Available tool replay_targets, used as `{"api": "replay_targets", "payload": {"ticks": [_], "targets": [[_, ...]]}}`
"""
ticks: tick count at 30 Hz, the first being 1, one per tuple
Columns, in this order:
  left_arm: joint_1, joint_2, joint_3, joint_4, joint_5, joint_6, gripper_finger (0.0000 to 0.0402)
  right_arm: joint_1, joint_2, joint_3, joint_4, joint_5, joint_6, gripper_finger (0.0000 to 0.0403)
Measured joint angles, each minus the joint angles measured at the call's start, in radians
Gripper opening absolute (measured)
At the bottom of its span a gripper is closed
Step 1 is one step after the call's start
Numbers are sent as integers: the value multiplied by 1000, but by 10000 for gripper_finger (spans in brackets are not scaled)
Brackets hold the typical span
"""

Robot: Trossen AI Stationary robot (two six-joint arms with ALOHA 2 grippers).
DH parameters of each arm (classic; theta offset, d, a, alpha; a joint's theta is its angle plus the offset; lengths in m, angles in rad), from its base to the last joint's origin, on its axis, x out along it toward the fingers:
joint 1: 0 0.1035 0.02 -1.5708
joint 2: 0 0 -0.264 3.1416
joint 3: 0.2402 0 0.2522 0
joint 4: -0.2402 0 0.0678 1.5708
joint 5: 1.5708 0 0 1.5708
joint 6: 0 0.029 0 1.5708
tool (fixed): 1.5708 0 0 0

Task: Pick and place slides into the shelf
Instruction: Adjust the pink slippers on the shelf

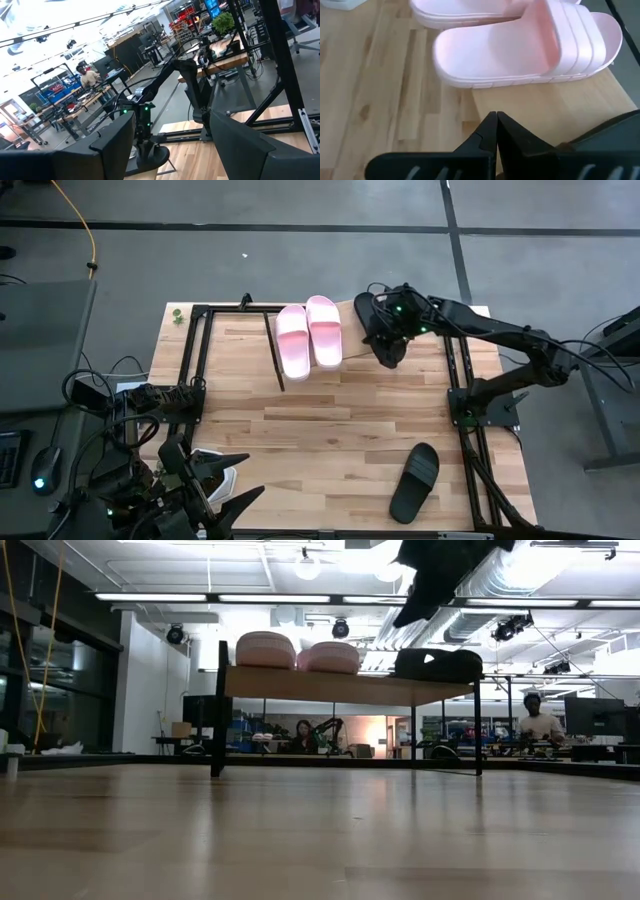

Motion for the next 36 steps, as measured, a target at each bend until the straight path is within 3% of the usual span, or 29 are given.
{"api": "replay_targets", "payload": {"ticks": [23, 36], "targets": [[0, 0, 0, 1, 0, -4, 246, -43, 217, 121, 79, 155, 50, 0], [0, 0, 0, 1, 0, -1, 246, -73, 276, 121, 189, 159, 77, 0]]}}
